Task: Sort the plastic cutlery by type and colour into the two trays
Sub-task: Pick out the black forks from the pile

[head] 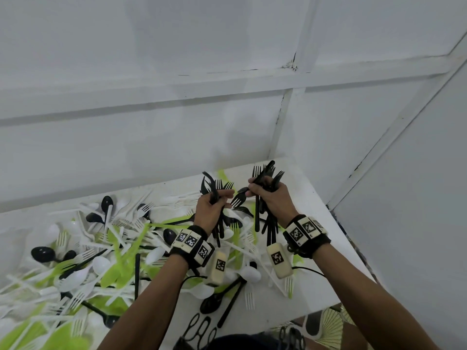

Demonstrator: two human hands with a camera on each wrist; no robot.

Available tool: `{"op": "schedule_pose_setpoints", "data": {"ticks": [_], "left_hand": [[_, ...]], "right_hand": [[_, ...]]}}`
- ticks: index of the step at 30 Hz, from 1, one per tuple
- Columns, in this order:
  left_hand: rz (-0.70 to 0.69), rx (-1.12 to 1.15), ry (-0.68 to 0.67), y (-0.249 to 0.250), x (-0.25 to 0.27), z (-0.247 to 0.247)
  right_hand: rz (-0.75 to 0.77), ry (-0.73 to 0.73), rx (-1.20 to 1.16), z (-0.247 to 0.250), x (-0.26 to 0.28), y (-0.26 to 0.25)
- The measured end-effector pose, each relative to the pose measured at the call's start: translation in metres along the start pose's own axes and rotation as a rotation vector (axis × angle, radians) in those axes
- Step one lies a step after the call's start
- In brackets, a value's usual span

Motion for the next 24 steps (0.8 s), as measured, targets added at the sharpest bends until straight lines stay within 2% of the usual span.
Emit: {"op": "schedule_pose_setpoints", "data": {"ticks": [3,8,13,20,24], "left_hand": [[0.029,0.001,-0.086,0.006,0.007,-0.013],[0.178,0.049,-0.181,-0.007,0.016,-0.021],[0.103,-0.011,-0.206,0.002,0.023,-0.021],[0.011,-0.132,-0.225,0.019,0.022,-0.025],[0.043,-0.194,-0.13,0.006,0.009,-0.004]], "right_hand": [[-0.016,0.042,-0.049,0.005,0.001,0.005],[-0.023,0.125,-0.018,0.018,-0.003,0.022],[0.031,0.121,0.146,0.02,-0.008,0.031],[-0.025,0.149,0.087,0.024,-0.014,0.041],[0.037,0.301,0.37,0.055,-0.014,0.036]]}}
Point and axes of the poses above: each hand's wrist, its own x-axis away from the middle knuckle, its own z-axis out of the back of the hand, y = z × x, the point moved 8 cm from there along -x, towards the middle knuckle, and after that the axes turned 6 degrees about y, right-handed, at the moved point
